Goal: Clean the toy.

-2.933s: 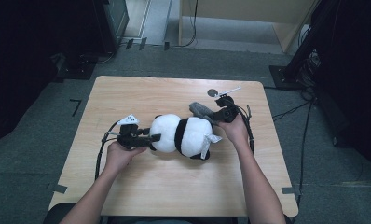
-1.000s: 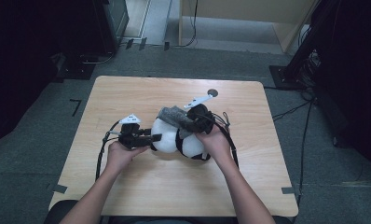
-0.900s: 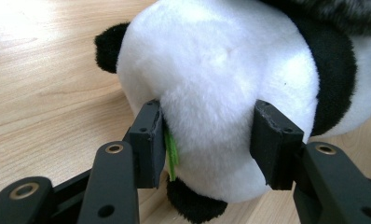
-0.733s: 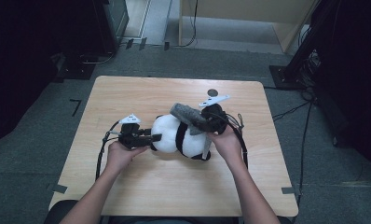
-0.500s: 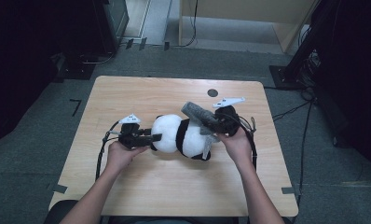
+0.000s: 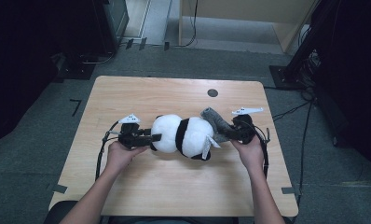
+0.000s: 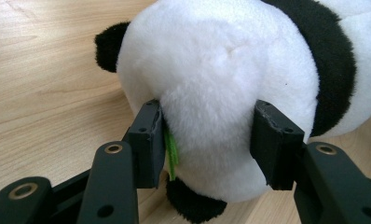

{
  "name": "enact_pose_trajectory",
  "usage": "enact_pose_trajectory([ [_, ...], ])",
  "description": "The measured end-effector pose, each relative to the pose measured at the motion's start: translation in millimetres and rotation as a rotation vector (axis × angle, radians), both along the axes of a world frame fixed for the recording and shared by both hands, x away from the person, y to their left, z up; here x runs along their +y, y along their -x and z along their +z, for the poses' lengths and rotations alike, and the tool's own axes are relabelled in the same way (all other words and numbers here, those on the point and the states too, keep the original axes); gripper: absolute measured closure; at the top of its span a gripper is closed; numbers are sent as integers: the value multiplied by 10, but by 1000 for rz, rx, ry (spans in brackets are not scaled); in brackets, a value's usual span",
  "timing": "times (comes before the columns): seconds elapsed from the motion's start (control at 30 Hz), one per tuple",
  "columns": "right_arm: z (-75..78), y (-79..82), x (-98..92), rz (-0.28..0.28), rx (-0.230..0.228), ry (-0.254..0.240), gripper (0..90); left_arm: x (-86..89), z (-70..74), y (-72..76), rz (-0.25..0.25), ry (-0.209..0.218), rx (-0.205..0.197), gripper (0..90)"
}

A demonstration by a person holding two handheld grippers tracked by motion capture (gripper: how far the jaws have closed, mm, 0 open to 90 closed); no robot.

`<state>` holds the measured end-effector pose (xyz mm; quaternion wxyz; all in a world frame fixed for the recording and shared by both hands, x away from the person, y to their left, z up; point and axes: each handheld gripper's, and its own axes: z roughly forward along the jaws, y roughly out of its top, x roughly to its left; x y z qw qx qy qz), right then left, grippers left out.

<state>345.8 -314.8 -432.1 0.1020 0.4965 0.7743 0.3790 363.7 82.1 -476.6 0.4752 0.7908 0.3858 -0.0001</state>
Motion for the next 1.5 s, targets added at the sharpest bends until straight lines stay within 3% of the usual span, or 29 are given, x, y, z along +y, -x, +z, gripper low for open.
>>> enact_pose_trajectory([
  [0.1,72,-4,-56,-22,-17,-11,758,9,-6,6,0,6,5,497],
  [0.23,339,46,-17,-18,-94,-23,757,4,0,31,5,9,7,502],
  [0.33,546,73,109,11,-156,-25,757,-2,0,57,12,14,4,502],
  [0.47,669,47,391,75,-193,-29,757,-26,4,111,27,13,0,501],
  [0.83,544,-22,1214,256,-195,40,756,-50,-25,176,60,28,-17,496],
  [1.03,446,17,1545,321,-194,14,754,-57,-22,199,69,17,-29,496],
  [1.17,229,38,1780,360,-153,95,754,-66,-18,211,75,5,-31,497],
  [1.23,135,39,1800,364,-168,109,754,-56,-31,204,75,12,-24,496],
  [1.5,143,0,1638,335,-166,107,756,-63,-28,177,70,12,-14,503],
])
